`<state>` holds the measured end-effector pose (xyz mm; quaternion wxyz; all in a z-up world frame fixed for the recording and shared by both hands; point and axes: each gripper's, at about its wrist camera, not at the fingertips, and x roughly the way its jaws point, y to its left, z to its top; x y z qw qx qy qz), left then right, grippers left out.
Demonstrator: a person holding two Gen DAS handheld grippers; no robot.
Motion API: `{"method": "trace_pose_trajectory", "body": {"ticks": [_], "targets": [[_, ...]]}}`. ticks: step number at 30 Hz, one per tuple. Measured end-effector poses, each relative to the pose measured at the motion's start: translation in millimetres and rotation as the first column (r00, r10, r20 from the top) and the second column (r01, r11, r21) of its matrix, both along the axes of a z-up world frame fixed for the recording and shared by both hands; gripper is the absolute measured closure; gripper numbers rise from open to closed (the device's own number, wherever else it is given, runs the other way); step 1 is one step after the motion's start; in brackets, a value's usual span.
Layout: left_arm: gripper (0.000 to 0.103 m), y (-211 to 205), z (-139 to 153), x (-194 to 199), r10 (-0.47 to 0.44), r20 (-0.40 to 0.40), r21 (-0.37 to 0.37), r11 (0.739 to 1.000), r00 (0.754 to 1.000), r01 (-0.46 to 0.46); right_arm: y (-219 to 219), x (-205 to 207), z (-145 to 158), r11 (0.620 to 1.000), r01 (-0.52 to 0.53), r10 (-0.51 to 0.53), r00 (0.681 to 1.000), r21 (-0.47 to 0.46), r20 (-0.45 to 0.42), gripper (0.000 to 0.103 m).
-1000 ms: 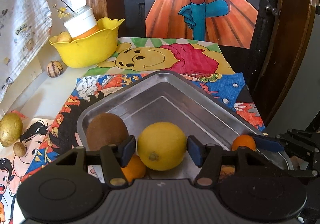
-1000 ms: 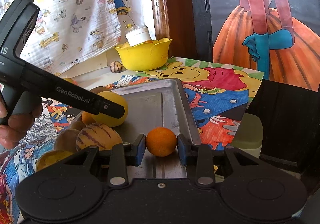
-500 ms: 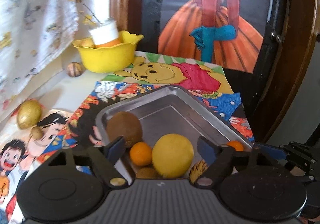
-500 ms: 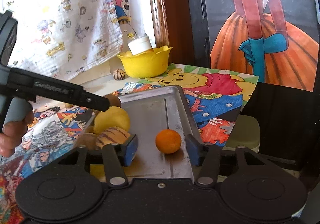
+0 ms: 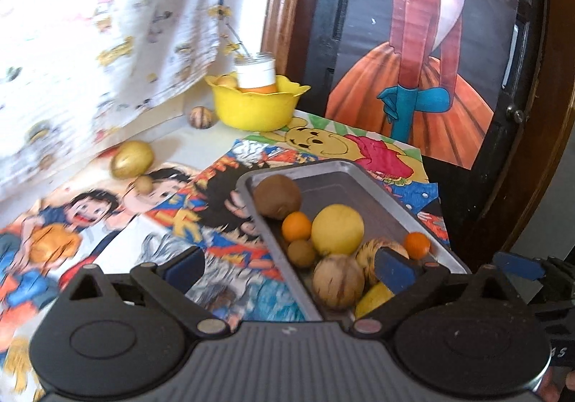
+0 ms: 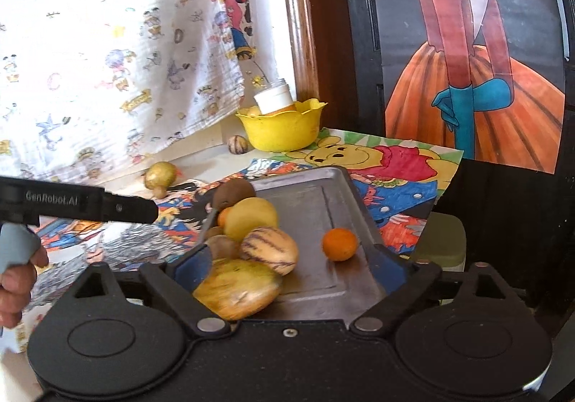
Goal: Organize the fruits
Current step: 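Open both tools to release the lemon and mandarin into the tray, then move both open tools away from the tray toward the remaining fruits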
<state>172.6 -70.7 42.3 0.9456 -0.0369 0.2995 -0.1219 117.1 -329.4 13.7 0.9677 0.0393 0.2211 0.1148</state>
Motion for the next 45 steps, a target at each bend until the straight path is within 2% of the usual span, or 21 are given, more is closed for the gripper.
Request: {"method": "trace_pose_trajectory", "body": {"ticks": [4,14,26,31,34,39,45], "targets": [[0.000,13,-2,-22,0.027,-0.005,-0.014,1.000,1.000,-0.027,9,-18,6,1.000,-0.011,0.011,1.000,-0.002,-0.007,0.001],[0.000,32,-16,-64,0.065,-0.047,0.015,0.998,0.997,-0.064,28,-53,8,0.999,-0.048,0.047,0.997,-0.018,-0.067,0.001],[0.000,51,-18,-96,0.085,-0.037,0.080,0.993,0.996,-0.082,52,-70,3,0.993,-0.121,0.119,0.984,-0.006,-0.135,0.001],[0.000,66,-16,-100,0.110,-0.039,0.090,0.990,0.993,-0.106,63,-66,3,0.986,-0.168,0.165,0.974,-0.008,-0.154,0.001],[0.000,76,-13,-97,0.123,-0.045,0.120,0.986,0.991,-0.117,71,-61,10,0.971,-0.239,0.234,0.961,-0.012,-0.148,0.001],[0.000,95,-3,-88,0.149,-0.027,0.172,0.975,0.989,-0.142,89,-40,37,0.926,-0.359,0.348,0.931,-0.115,-0.109,0.001],[0.000,110,12,-66,0.160,-0.003,0.186,0.970,0.987,-0.157,101,4,73,0.890,-0.435,0.425,0.900,-0.133,-0.100,0.001]]}}
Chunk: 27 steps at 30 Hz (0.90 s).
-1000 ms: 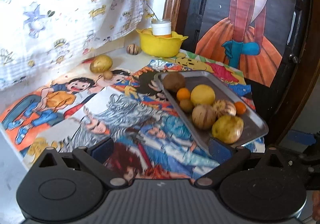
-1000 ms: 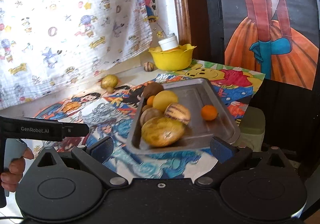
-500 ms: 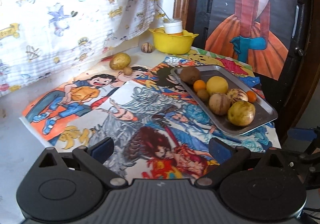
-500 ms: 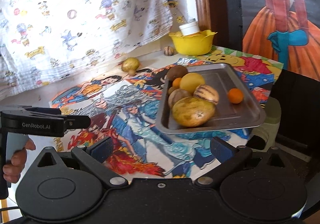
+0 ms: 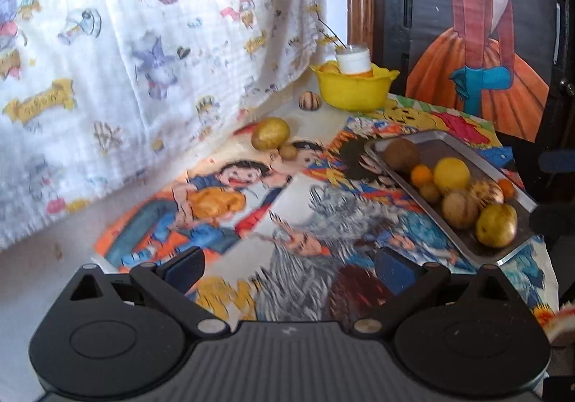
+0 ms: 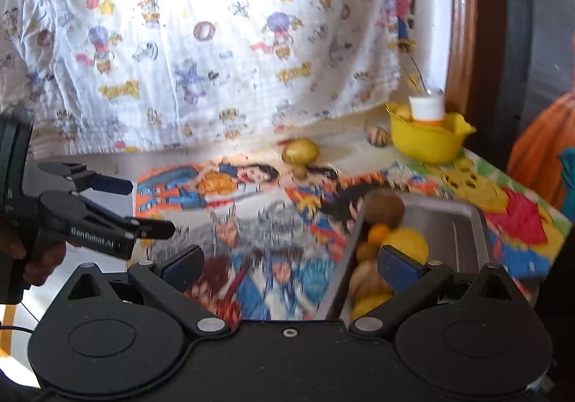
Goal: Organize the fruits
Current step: 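Move both open tools away from the tray toward the remaining fruits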
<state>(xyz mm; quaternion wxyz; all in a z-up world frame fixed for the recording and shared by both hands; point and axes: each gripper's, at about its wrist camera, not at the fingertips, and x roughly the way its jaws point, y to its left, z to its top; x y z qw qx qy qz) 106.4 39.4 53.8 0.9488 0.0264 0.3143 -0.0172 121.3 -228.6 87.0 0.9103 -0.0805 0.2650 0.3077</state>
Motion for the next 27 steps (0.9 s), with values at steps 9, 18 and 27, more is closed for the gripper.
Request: {"method": "trace_pose_trajectory", "body": {"ticks": [9,18,27], "targets": [[0.000,13,24,64,-0.032,0.082,0.047,0.998,0.996,0.029,-3,76,30,0.994,-0.110,0.113,0.987,-0.027,0.118,0.001],[0.000,17,26,161,-0.059,0.121,0.073,0.996,0.991,0.051,3,146,8,0.957,-0.254,0.269,0.957,-0.138,0.105,0.001],[0.000,20,1,187,-0.096,0.123,0.086,0.993,0.988,0.086,21,233,-5,0.963,-0.220,0.227,0.973,-0.156,0.032,0.001]]}}
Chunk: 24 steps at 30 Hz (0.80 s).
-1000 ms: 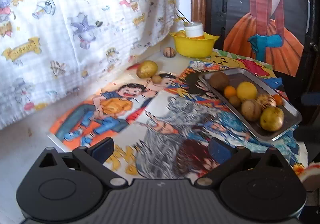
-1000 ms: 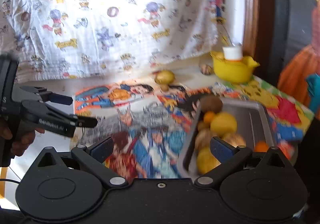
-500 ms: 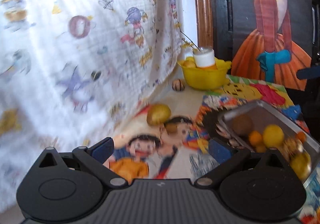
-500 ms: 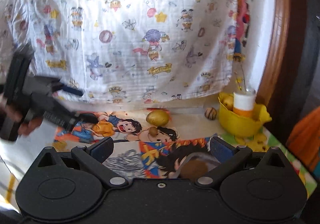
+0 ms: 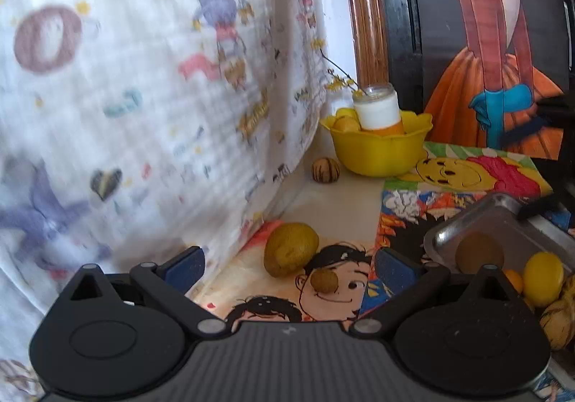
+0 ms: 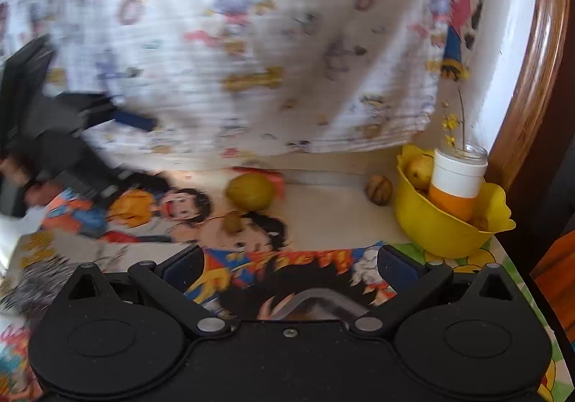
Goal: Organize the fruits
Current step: 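Move both open tools away from the tray toward the remaining fruits, then grasp a small brown round fruit with the left tool while the right grasps a green-yellow pear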
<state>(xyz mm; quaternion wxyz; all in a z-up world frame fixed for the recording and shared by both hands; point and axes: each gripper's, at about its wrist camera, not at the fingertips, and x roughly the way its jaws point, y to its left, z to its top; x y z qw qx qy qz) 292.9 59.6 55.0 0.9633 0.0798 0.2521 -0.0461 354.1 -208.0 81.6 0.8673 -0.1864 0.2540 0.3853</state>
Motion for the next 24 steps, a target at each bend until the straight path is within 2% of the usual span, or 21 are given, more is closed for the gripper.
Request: {"method": "trace_pose_trajectory", "body": {"ticks": [2,5,9,12,17,24], "targets": [[0.000,-1,-8,4,0.001,-0.015,-0.003,1.000,1.000,-0.001,6,22,-1,1.000,0.024,-0.024,0.999,0.010,-0.028,0.001],[0.000,-4,-19,9,0.000,-0.034,-0.017,1.000,0.999,0.000,22,55,-3,0.998,0.063,-0.059,0.990,0.027,-0.125,0.001],[0.000,-11,-32,20,0.013,-0.068,-0.049,0.999,0.998,-0.016,48,90,-10,0.994,0.104,-0.087,0.954,0.045,-0.288,0.001],[0.001,-13,-42,31,0.040,-0.101,-0.083,0.995,0.994,-0.049,73,108,-22,0.990,0.130,-0.101,0.920,0.052,-0.379,0.003],[0.011,-13,-57,46,0.056,-0.143,-0.131,0.988,0.988,-0.075,110,122,-44,0.990,0.137,-0.105,0.892,0.041,-0.439,0.008],[0.025,-9,-71,63,0.073,-0.192,-0.197,0.974,0.979,-0.111,136,145,-64,0.983,0.167,-0.109,0.854,0.070,-0.508,0.014]]}}
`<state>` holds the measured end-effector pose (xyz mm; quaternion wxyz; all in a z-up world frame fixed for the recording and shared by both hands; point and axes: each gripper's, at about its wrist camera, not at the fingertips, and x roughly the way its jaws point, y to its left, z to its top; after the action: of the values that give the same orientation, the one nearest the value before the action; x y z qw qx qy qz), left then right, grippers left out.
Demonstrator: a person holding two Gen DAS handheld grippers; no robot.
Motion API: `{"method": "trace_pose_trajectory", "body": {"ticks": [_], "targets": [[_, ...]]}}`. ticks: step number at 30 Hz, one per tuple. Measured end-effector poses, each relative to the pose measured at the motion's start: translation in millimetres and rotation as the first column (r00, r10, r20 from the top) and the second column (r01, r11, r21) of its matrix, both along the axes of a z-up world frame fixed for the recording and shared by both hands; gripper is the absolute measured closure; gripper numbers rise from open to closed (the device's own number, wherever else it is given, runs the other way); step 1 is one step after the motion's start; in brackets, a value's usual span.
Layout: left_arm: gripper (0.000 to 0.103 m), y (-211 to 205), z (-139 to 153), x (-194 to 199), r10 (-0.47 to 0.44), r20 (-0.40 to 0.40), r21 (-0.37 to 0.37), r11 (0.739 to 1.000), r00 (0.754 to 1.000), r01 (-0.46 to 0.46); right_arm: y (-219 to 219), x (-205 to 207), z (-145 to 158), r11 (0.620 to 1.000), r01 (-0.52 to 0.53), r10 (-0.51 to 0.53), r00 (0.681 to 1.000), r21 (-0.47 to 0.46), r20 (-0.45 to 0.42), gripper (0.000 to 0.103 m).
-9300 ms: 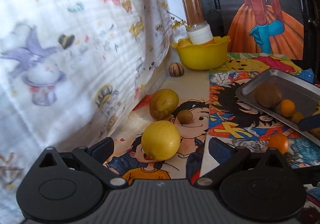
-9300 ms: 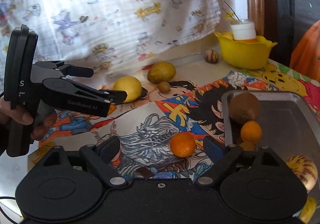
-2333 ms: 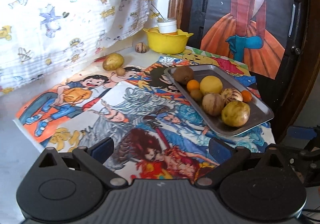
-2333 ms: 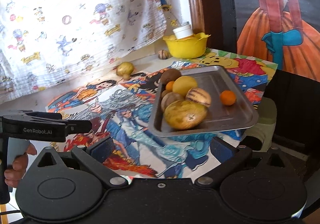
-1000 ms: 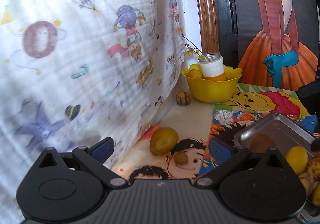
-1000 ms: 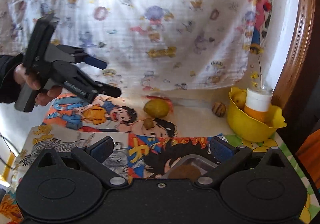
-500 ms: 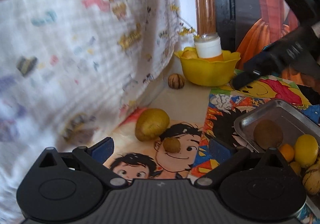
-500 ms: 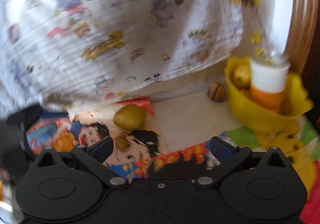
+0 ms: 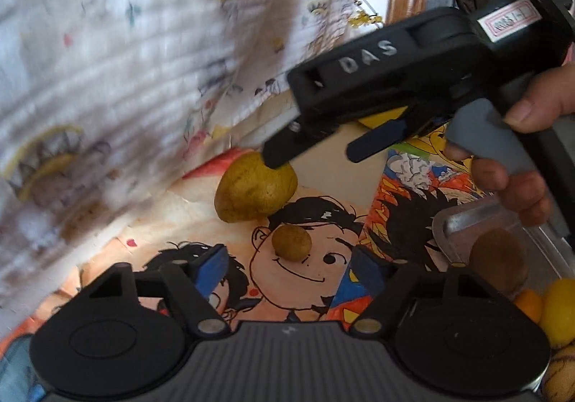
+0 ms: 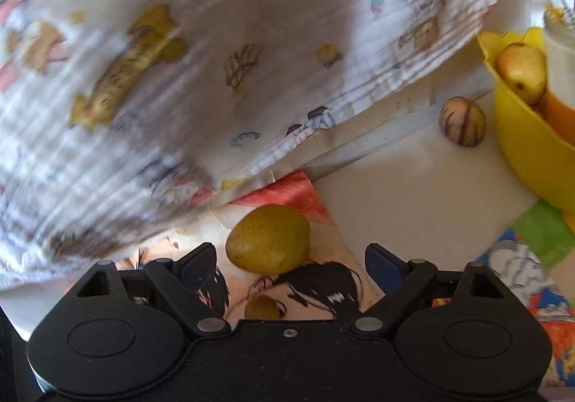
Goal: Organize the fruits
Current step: 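Grasp a small brown round fruit with the left tool while the right grasps a green-yellow pear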
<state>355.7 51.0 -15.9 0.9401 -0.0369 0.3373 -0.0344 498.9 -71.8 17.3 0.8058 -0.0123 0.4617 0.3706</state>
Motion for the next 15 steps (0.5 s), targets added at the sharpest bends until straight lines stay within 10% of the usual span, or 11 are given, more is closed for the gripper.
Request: {"method": "trace_pose_trajectory", "body": {"ticks": [15], "targets": [[0.057,3,-14,21,0.052,-0.039,-0.091,0.994,0.998,-0.055,23,16,-28,0.999,0.003,-0.001,0.998,0.040,-0.069,0.032]]}}
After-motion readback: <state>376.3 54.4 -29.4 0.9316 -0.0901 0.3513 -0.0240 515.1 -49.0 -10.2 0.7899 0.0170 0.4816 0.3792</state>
